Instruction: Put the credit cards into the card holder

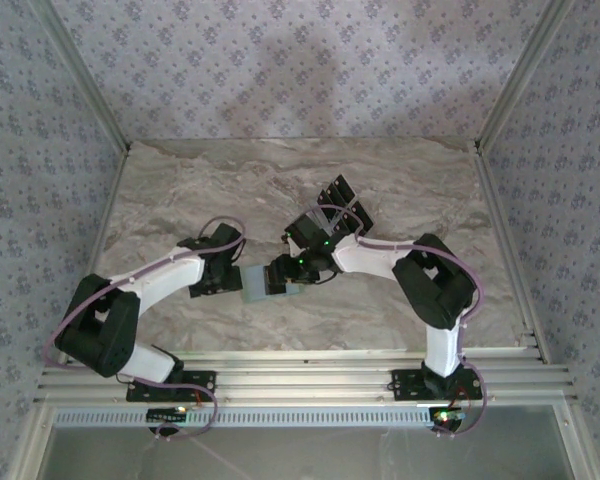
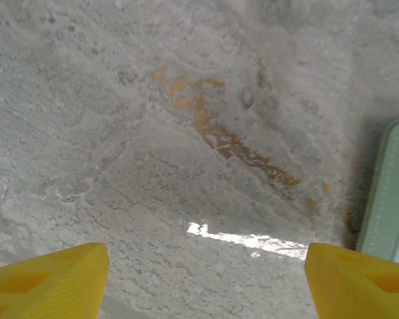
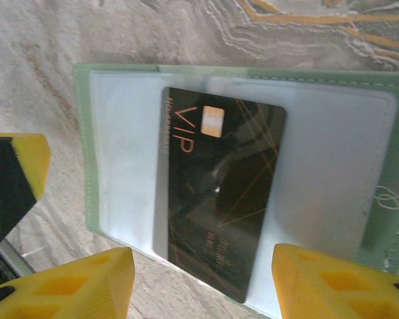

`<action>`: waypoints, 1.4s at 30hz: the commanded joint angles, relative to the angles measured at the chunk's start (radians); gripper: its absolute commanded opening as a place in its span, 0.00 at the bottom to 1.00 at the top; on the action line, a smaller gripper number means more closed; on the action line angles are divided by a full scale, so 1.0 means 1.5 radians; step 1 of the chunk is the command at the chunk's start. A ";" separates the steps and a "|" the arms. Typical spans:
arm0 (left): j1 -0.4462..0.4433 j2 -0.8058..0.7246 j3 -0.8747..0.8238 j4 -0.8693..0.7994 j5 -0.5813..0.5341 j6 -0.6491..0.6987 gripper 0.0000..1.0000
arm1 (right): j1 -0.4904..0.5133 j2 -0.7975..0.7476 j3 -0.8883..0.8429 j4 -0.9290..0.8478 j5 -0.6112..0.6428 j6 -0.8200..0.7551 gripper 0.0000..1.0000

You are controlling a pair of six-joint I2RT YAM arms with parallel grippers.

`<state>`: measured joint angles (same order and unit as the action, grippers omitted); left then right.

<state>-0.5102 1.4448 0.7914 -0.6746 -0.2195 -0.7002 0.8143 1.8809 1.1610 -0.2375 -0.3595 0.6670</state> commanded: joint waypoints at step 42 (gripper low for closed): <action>-0.009 0.046 0.001 0.033 -0.004 -0.012 0.77 | 0.023 0.053 0.109 -0.015 -0.047 -0.004 0.59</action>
<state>-0.5255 1.5089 0.7761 -0.6174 -0.2272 -0.7235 0.8776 2.0182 1.3468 -0.2577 -0.4198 0.6720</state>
